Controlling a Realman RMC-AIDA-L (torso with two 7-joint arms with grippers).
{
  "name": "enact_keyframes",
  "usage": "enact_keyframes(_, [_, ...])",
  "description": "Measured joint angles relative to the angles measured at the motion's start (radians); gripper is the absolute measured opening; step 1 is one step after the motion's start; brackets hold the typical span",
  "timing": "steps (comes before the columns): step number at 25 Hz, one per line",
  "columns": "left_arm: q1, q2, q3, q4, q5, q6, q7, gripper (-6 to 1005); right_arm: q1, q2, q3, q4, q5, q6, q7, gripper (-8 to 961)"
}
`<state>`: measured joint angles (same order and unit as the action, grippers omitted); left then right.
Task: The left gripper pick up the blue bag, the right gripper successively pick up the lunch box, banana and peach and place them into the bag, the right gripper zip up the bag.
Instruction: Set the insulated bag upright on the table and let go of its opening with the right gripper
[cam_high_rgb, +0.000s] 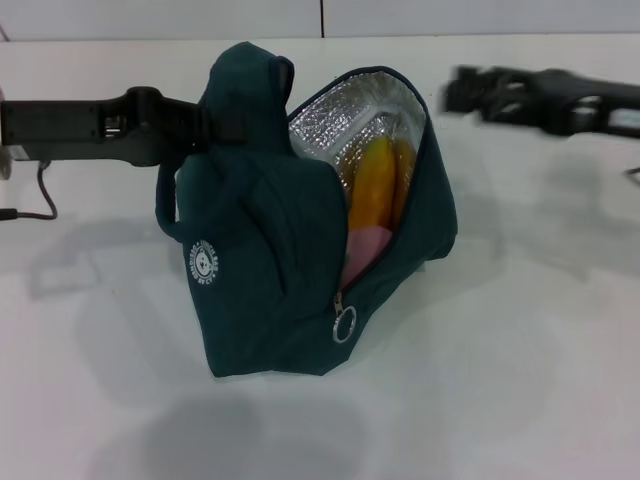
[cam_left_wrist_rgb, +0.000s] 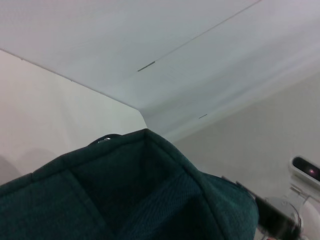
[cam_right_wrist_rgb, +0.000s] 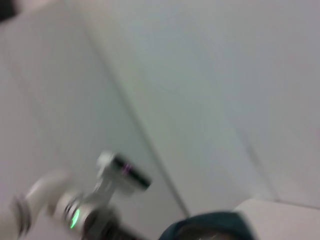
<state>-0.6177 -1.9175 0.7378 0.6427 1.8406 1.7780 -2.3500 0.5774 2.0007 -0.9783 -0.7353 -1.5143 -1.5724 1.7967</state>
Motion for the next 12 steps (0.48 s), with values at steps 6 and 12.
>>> enact_keyframes(6, [0.001,-0.003,0.000,0.000,0.001,0.001,0.000,42,-0.086,-0.024,0.089,0.063,0.001,0.001,0.181,764])
enact_keyframes(12, [-0.001,-0.005,0.001,0.000,0.002,0.001,0.000,43,-0.056,-0.023,0.094,0.234,-0.004,0.029,0.199,758])
